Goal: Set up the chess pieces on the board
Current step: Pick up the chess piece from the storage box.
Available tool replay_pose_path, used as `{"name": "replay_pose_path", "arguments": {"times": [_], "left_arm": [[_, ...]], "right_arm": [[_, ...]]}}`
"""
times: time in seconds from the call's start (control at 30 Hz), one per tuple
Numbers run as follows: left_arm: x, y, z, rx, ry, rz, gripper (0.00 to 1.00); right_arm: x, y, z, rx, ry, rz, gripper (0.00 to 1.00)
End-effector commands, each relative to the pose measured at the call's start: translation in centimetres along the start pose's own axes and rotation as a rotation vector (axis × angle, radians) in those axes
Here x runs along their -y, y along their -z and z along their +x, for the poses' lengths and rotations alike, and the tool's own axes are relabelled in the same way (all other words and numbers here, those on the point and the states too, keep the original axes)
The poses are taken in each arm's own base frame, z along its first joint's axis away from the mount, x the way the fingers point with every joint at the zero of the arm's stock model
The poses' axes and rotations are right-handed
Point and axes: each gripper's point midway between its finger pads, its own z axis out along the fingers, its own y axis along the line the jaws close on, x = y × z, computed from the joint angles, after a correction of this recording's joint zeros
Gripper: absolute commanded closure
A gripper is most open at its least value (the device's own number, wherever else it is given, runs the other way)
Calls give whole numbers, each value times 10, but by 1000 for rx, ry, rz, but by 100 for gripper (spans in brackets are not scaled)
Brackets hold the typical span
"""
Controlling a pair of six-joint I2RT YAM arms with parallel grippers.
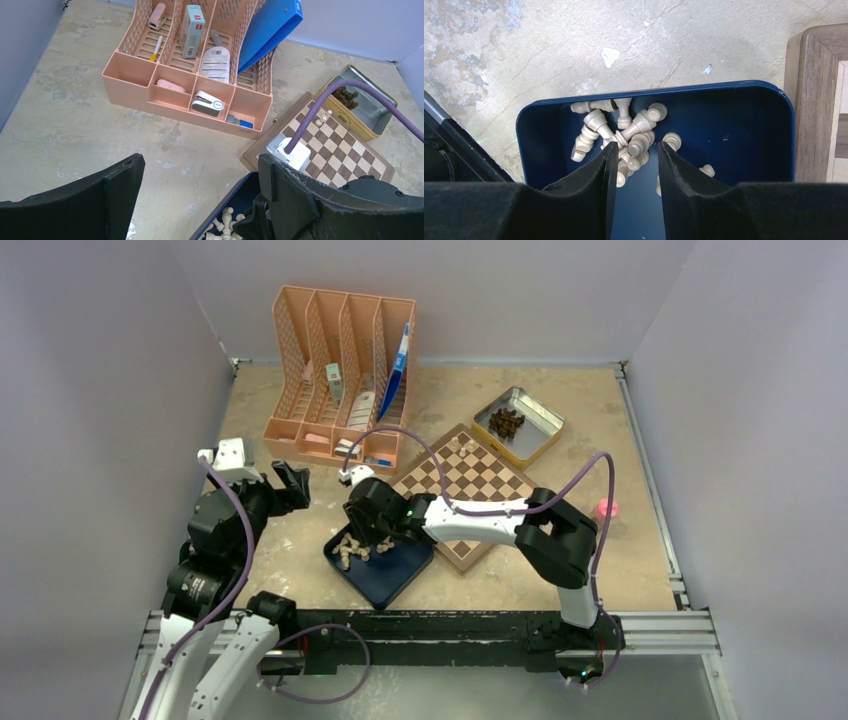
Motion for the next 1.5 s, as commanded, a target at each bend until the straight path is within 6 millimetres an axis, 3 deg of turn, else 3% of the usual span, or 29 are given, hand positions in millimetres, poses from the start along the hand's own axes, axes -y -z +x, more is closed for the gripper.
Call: {"name": "replay_pose_path", "arguments": {"times": [0.0, 0.7, 0.9, 1.17, 1.47], "left_arm": [[2, -2, -6, 24, 9, 2, 16], [1, -2, -5, 22, 10, -3, 16], [1, -3, -5, 20, 9, -3, 16], [1, -3, -5, 18, 9, -3, 17], [1, -4, -5, 17, 8, -4, 17]], "right_arm": [[-10, 5, -27, 62, -10, -7, 63], [-3, -9, -7, 6, 22, 58, 73], [-5, 0, -13, 23, 16, 54, 79], [-11, 27, -33, 68, -9, 45, 79], [-9, 39, -29, 36, -14, 48, 80]]}}
